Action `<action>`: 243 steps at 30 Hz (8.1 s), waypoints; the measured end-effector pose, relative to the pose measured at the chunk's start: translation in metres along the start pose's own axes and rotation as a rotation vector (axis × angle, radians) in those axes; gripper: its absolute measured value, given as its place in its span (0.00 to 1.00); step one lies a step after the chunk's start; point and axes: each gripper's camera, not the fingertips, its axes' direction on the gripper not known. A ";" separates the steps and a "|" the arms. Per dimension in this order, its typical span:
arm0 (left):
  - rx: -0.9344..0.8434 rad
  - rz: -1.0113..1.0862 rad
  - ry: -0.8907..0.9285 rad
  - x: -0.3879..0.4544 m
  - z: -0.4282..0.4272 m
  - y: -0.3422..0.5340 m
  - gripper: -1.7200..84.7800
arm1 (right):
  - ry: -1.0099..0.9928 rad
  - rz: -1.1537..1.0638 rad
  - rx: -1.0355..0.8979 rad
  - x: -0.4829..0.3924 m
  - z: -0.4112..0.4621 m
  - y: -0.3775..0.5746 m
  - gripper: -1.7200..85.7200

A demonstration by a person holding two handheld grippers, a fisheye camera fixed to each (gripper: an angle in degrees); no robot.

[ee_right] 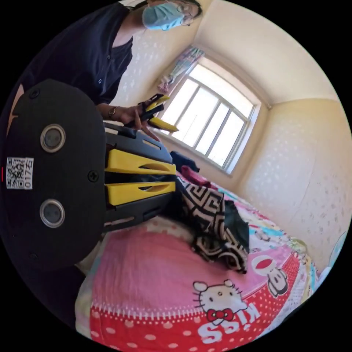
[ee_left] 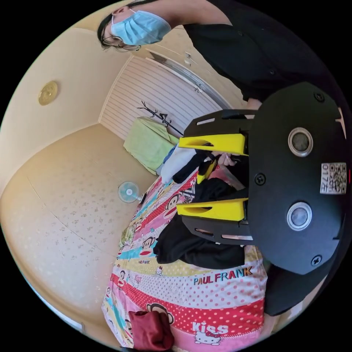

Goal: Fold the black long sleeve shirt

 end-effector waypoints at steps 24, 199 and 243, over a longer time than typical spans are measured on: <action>-0.226 -0.296 -0.478 -0.112 0.094 -0.021 0.21 | -0.035 -0.118 -0.054 -0.011 0.010 0.000 0.16; -0.591 -0.443 -0.293 -0.120 -0.063 0.057 0.01 | 1.541 -0.218 -0.756 -0.207 0.118 0.004 0.03; -0.416 -0.612 0.010 -0.134 -0.066 0.031 0.01 | 1.098 -0.500 0.148 -0.332 -0.205 0.023 0.05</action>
